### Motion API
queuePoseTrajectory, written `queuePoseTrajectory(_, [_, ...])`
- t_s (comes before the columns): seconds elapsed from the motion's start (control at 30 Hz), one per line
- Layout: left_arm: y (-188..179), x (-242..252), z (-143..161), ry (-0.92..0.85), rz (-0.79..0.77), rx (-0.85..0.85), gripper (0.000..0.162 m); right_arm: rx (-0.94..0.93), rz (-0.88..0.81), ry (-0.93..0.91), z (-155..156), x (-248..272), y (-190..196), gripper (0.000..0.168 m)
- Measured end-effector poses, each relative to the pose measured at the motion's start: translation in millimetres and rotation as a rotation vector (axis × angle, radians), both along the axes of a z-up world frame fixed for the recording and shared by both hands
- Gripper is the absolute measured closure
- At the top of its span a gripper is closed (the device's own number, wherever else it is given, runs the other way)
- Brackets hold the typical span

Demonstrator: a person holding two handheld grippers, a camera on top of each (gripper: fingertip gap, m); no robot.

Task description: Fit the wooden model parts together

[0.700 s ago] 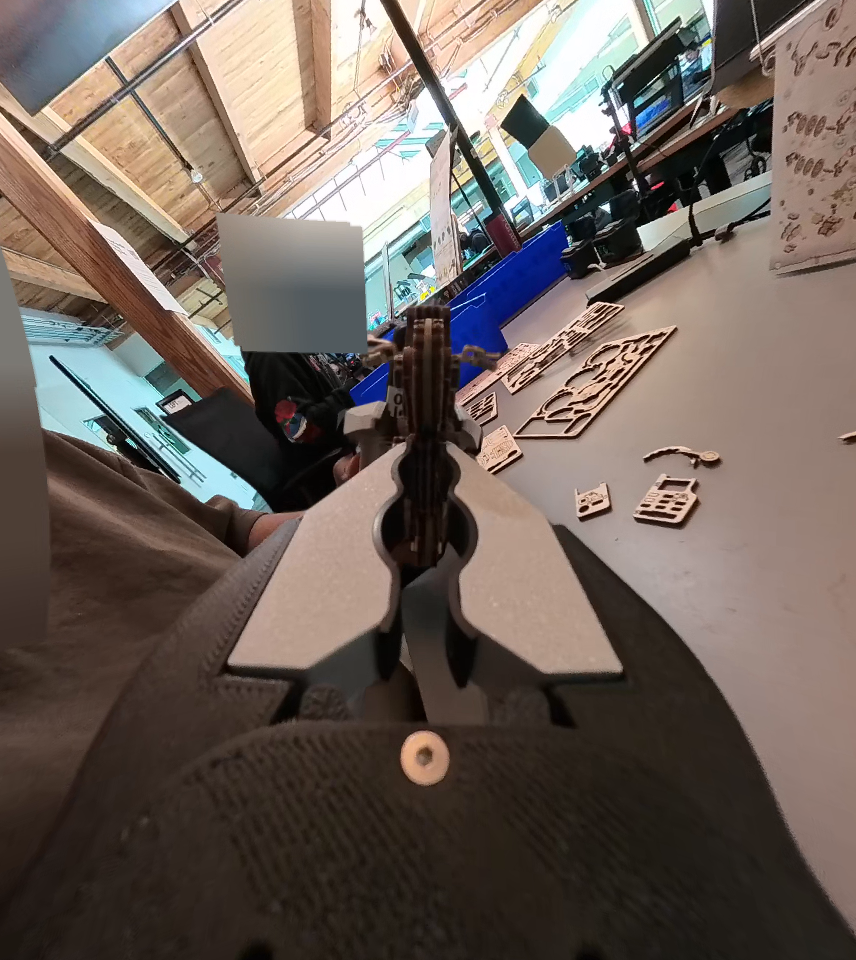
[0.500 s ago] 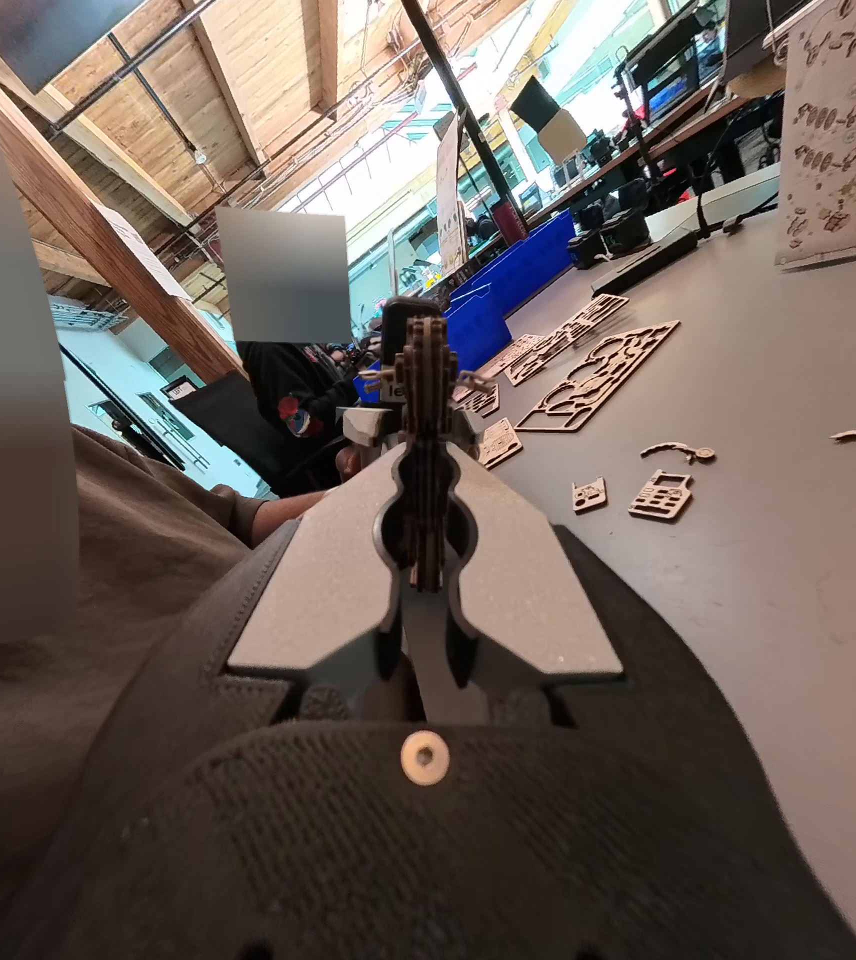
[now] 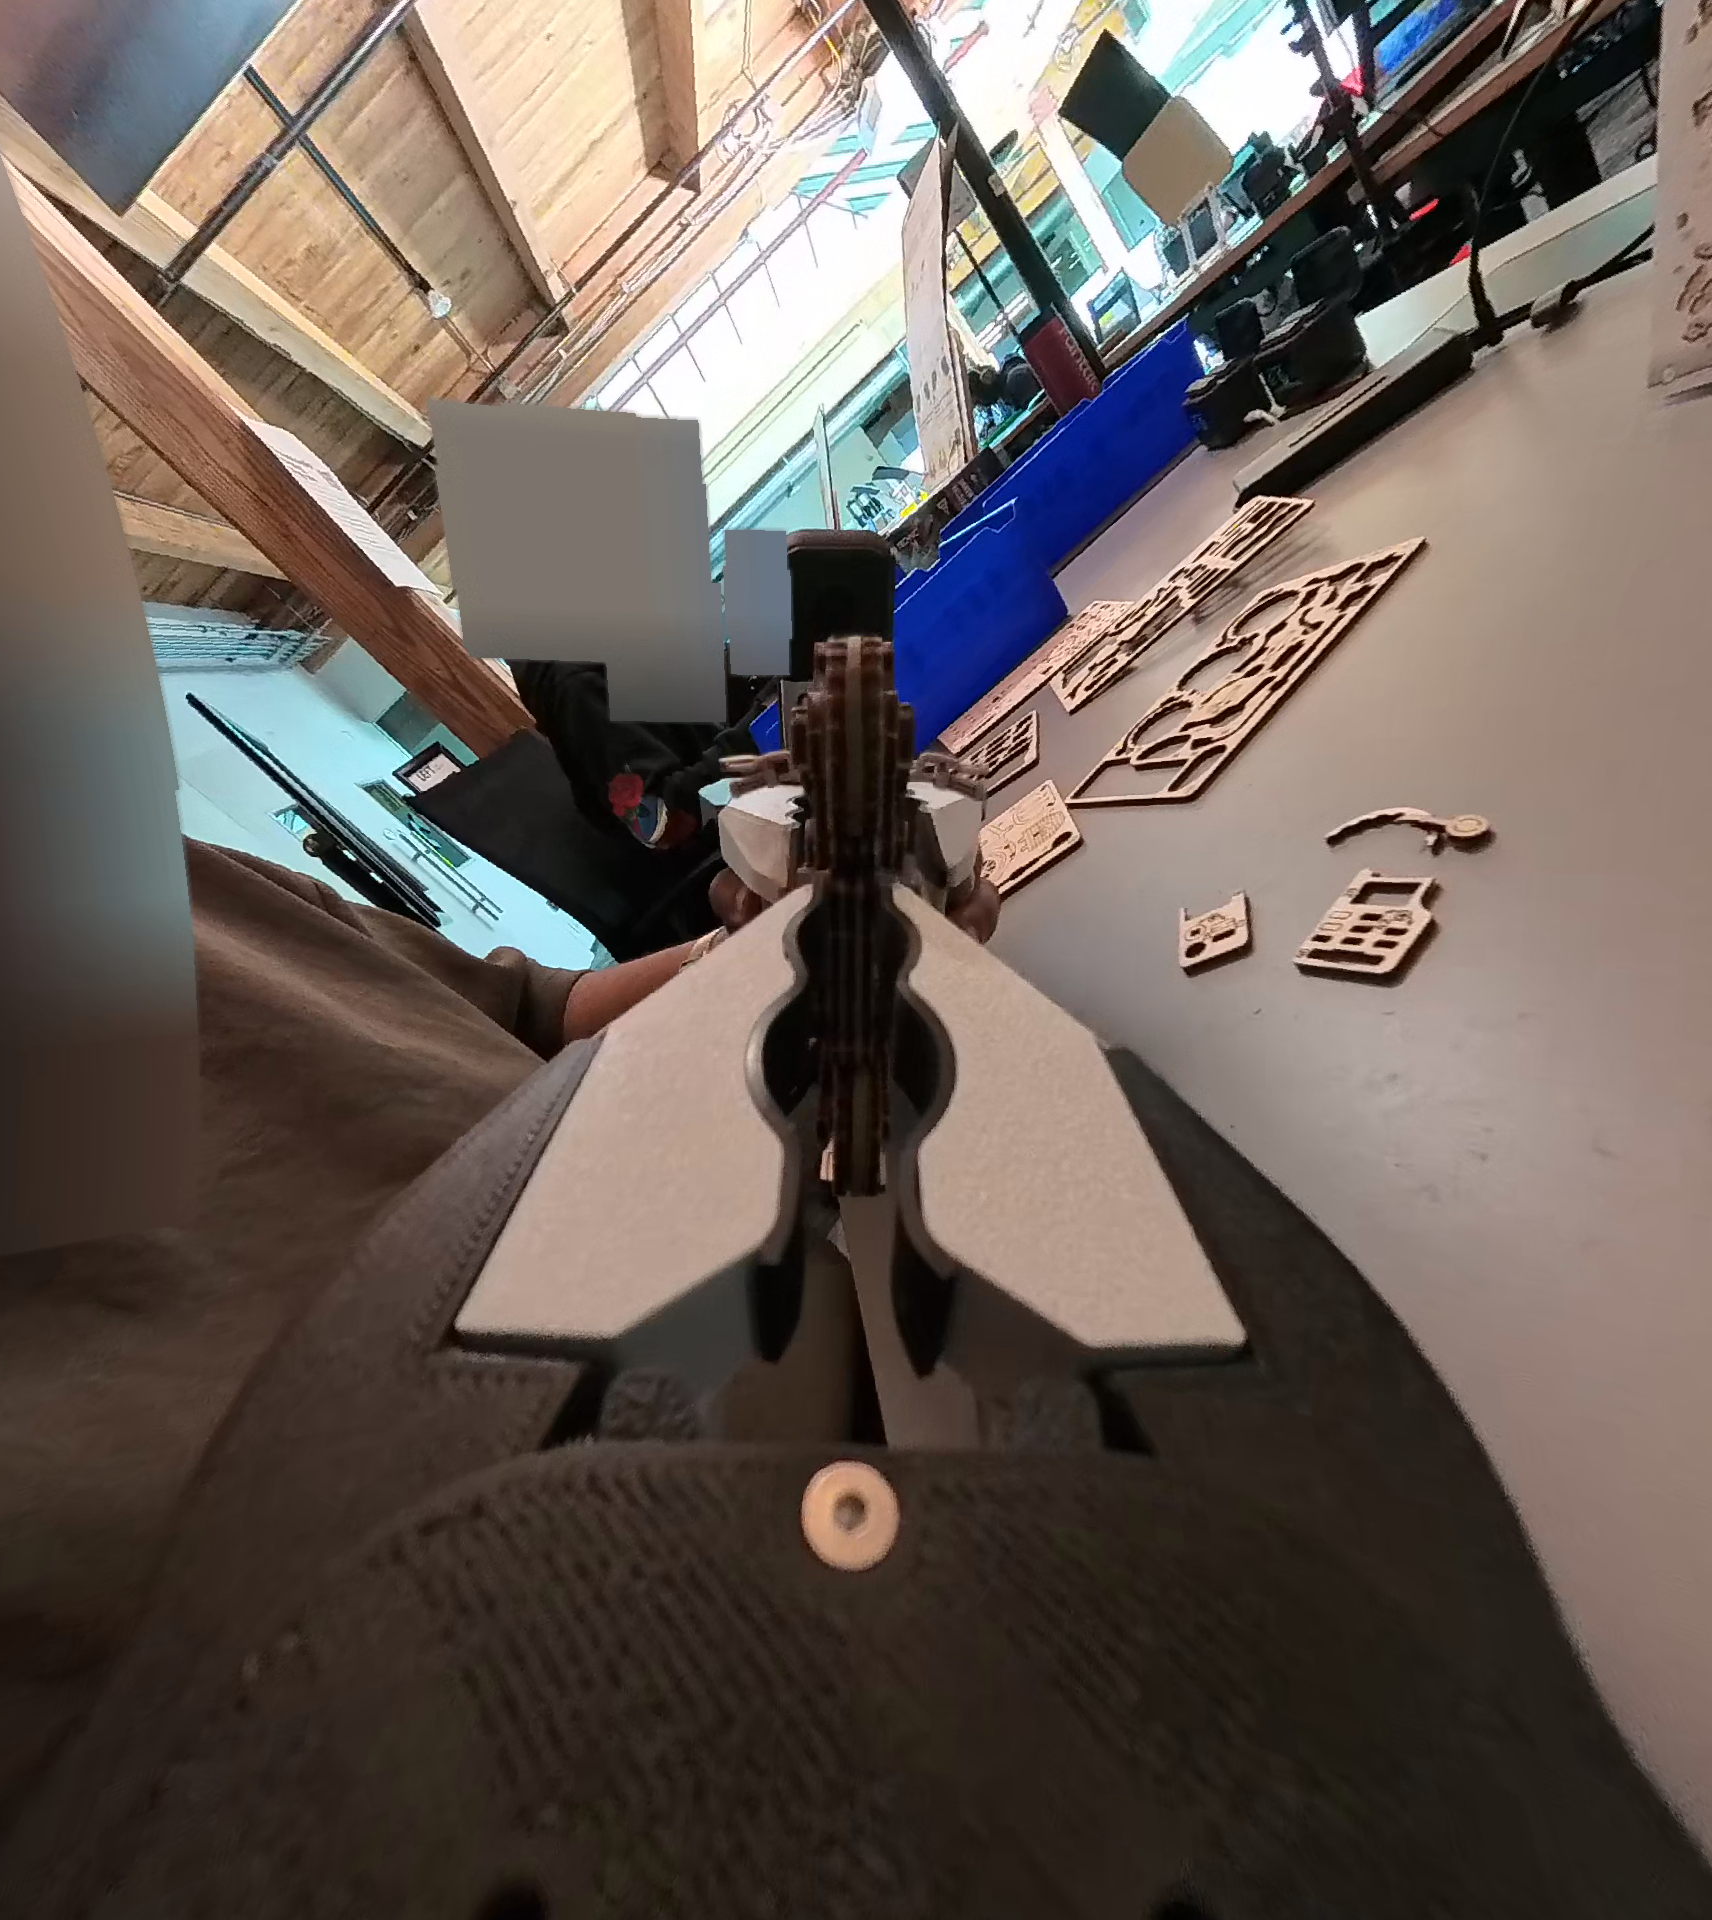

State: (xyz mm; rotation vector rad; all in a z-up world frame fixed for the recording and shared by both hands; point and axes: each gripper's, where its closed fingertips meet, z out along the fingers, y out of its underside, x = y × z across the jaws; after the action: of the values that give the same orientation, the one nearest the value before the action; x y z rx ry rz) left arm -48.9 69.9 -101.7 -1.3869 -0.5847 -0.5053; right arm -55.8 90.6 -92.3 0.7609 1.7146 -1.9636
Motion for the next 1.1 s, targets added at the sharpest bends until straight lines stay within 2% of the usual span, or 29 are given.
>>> queuePoseTrajectory(0.1, [-0.2, -0.6, -0.5, -0.002, 0.002, -0.003, 0.133, 0.002, 0.007, -0.004, -1.2, 0.7, -0.9, 0.161])
queuePoseTrajectory(0.2, [-0.1, 0.0, -1.7, -0.006, -0.005, -0.007, 0.144, 0.013, 0.004, -0.012, -4.1, -0.4, -0.8, 0.161])
queuePoseTrajectory(0.63, [0.4, 0.9, 0.7, 0.024, 0.005, -0.009, 0.144, 0.013, -0.002, 0.024, -1.2, 0.2, 0.1, 0.161])
queuePoseTrajectory(0.77, [2.8, 1.8, -0.5, 0.012, 0.005, -0.008, 0.136, 0.016, -0.008, 0.027, -1.4, -0.9, 1.0, 0.162])
queuePoseTrajectory(1.1, [2.1, -1.4, 0.4, -0.006, 0.024, 0.003, 0.143, 0.017, -0.011, 0.025, -2.3, -1.5, 0.6, 0.162])
